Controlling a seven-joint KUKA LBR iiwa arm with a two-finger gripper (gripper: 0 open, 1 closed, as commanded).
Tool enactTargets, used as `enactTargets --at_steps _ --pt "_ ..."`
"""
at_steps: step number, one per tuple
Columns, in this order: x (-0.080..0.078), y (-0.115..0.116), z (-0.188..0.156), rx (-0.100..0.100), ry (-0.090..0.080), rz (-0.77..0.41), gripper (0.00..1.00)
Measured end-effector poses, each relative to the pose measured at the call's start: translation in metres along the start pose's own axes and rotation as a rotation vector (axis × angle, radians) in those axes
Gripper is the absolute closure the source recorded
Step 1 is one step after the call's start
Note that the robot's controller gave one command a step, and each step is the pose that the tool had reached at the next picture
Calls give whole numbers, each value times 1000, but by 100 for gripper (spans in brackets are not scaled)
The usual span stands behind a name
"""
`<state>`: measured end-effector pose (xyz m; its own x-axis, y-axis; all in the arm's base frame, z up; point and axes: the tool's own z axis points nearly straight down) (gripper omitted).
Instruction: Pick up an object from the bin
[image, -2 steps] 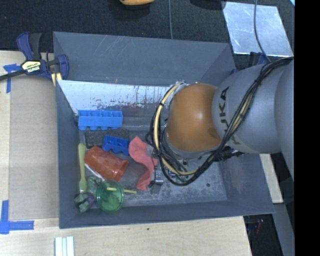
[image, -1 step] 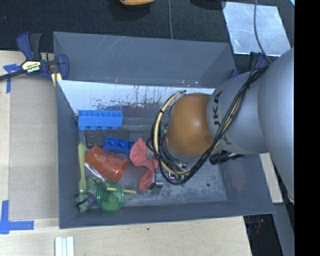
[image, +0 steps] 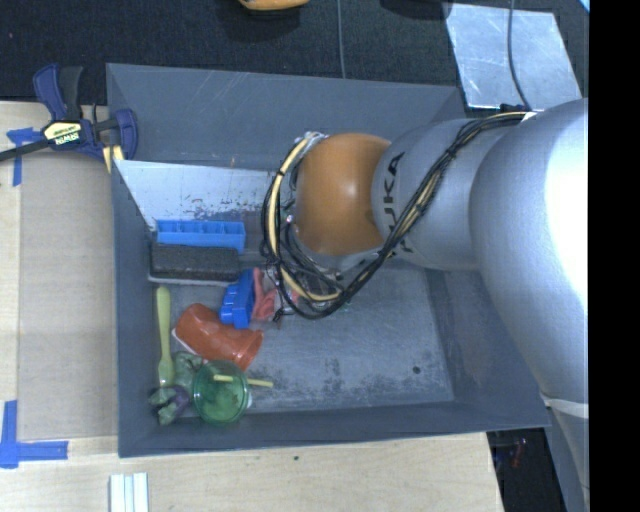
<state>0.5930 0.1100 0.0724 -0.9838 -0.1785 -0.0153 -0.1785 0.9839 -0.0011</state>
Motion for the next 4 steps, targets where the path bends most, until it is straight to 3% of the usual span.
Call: enactTargets --at_steps 1,2,3,4 --pt "0 0 0 0 0 0 100" --pt "0 8 -42 0 7 -79 100" --pt "10 16 -125 -1 6 -209 100" --pt "-2 12 -233 0 -6 -146 0"
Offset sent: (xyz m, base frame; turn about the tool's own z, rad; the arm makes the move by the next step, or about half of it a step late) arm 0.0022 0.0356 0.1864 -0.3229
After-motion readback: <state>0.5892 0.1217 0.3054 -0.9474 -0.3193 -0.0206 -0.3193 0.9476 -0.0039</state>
